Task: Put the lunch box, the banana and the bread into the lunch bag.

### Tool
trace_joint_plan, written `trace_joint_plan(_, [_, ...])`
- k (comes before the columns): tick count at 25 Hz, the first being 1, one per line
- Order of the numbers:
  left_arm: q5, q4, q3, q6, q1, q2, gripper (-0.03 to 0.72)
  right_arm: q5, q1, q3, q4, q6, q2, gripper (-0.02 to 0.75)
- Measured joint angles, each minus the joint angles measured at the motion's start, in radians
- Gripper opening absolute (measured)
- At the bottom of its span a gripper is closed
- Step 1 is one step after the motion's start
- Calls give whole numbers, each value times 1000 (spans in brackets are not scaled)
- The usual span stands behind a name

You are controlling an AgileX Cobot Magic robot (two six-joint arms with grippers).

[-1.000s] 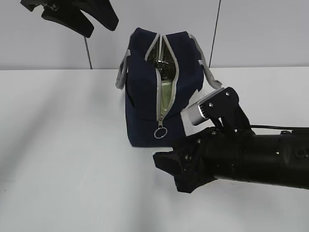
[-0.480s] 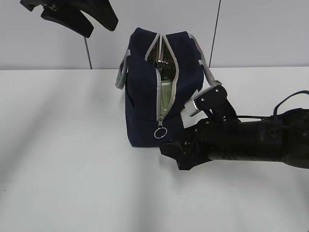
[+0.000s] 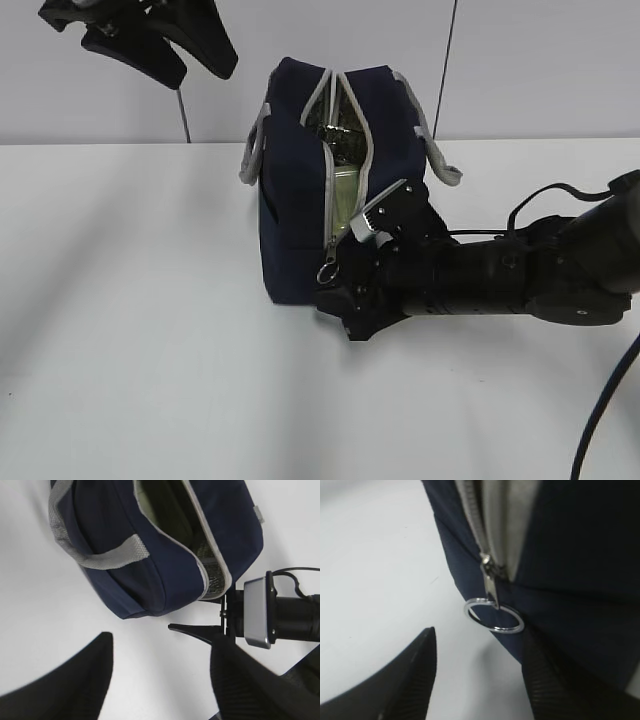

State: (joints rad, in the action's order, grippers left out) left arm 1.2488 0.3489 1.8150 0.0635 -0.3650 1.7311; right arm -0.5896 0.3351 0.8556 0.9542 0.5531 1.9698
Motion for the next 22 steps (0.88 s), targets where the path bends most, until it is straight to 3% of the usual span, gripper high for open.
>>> trace_joint_plan(13, [1,-15,-1,0,0,0,428,-47,0,20,0,-140,22,405])
trace_joint_plan(19, [1,-32,-1,0,0,0,424,-73,0,20,-90,-160,30,403])
trace_joint_plan(22, [1,-34,-1,0,0,0,424,-73,0,20,-115,-169,39,365])
